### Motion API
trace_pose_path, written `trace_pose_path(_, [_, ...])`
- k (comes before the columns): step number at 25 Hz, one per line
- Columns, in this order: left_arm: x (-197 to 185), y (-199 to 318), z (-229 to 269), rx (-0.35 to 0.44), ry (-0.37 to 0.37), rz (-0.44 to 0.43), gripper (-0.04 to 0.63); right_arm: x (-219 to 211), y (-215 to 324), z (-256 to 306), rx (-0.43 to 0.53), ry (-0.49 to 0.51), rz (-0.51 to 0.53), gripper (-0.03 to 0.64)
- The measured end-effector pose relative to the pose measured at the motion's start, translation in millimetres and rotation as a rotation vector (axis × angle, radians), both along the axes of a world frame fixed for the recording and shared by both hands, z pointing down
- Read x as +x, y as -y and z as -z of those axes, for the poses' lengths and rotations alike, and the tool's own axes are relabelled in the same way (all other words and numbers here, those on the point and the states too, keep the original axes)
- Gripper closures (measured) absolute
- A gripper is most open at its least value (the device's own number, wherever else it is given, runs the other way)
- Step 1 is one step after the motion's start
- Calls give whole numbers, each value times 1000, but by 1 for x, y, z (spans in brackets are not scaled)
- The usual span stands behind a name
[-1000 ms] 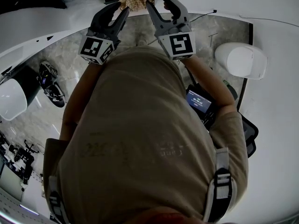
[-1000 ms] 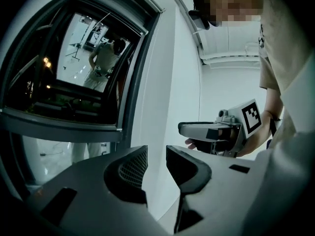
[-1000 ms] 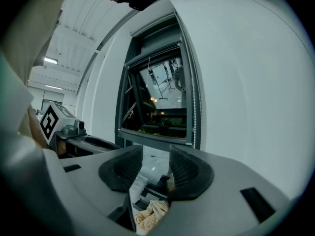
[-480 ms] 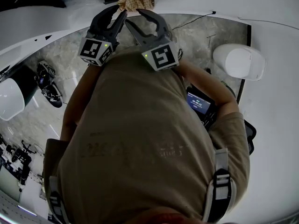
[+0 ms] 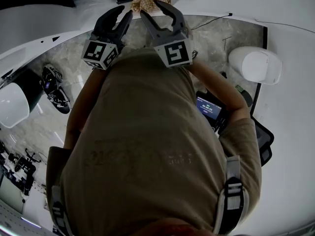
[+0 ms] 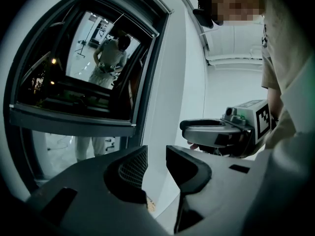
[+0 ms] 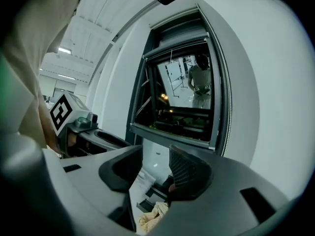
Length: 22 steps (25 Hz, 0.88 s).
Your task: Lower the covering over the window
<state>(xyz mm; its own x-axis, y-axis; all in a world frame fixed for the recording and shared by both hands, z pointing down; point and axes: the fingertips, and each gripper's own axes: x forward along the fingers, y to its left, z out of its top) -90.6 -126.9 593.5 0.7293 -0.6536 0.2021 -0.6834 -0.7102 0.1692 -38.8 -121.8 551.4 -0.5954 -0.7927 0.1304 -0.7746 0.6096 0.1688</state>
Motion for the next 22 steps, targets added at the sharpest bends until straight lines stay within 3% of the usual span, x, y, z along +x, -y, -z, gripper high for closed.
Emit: trace_pose_path(22, [-173, 30, 19, 5, -31, -20, 488, -126, 41, 20, 15, -18, -123, 454])
